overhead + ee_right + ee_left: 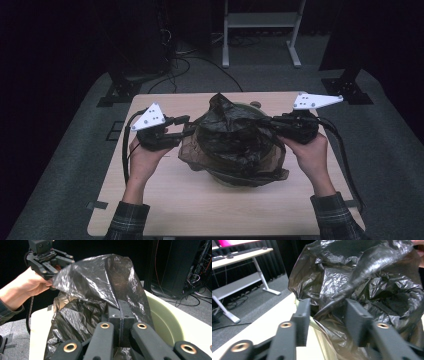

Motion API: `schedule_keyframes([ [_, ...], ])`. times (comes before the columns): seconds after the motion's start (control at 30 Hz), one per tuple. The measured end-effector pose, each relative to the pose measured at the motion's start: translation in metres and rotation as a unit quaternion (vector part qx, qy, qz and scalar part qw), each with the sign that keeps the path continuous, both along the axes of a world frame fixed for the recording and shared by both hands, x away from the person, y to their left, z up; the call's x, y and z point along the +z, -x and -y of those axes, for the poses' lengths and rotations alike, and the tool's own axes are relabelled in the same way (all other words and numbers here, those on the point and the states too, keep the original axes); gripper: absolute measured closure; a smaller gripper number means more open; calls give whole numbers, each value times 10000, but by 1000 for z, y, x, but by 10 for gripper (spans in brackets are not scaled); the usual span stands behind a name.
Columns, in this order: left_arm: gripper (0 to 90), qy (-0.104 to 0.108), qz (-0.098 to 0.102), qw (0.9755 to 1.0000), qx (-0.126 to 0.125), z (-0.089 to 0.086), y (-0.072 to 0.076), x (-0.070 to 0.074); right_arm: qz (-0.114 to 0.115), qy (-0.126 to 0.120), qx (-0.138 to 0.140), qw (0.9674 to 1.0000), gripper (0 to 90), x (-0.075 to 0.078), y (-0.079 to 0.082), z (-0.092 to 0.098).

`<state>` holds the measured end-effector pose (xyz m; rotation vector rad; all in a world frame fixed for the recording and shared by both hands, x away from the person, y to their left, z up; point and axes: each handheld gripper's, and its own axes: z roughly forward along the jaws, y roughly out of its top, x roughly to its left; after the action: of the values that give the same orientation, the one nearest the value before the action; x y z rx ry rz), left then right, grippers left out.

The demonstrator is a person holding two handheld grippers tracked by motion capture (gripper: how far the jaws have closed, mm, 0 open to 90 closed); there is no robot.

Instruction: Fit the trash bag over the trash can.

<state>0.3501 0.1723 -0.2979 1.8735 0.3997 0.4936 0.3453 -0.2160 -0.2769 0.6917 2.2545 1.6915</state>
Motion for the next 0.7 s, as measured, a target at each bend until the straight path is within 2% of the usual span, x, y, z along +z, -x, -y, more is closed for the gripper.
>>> schedule_keyframes([
  [0.07, 745, -78, 1, 10000, -59, 1, -4, 0, 10, -14, -13, 10000, 900, 1, -2, 1],
  [0.13, 868, -57, -75, 9999, -109, 2, -12, 0, 8, -6, -92, 10000, 900, 1, -8, 4],
  [0.17, 885, -31, -92, 9999, -85, 1, -15, 0, -2, -1, -137, 9999, 900, 1, -12, 5],
  [0.3, 892, 84, -163, 9998, -11, 2, -31, 0, -39, -72, -321, 9995, 900, 0, -29, 14],
  [0.5, 892, 16, -364, 9993, 62, 11, -60, -3, -153, -58, -619, 9979, 900, -6, -59, 24],
  [0.7, 892, 28, -619, 9979, 195, 16, -83, -14, -352, -76, -877, 9955, 900, -17, -87, 31],
])
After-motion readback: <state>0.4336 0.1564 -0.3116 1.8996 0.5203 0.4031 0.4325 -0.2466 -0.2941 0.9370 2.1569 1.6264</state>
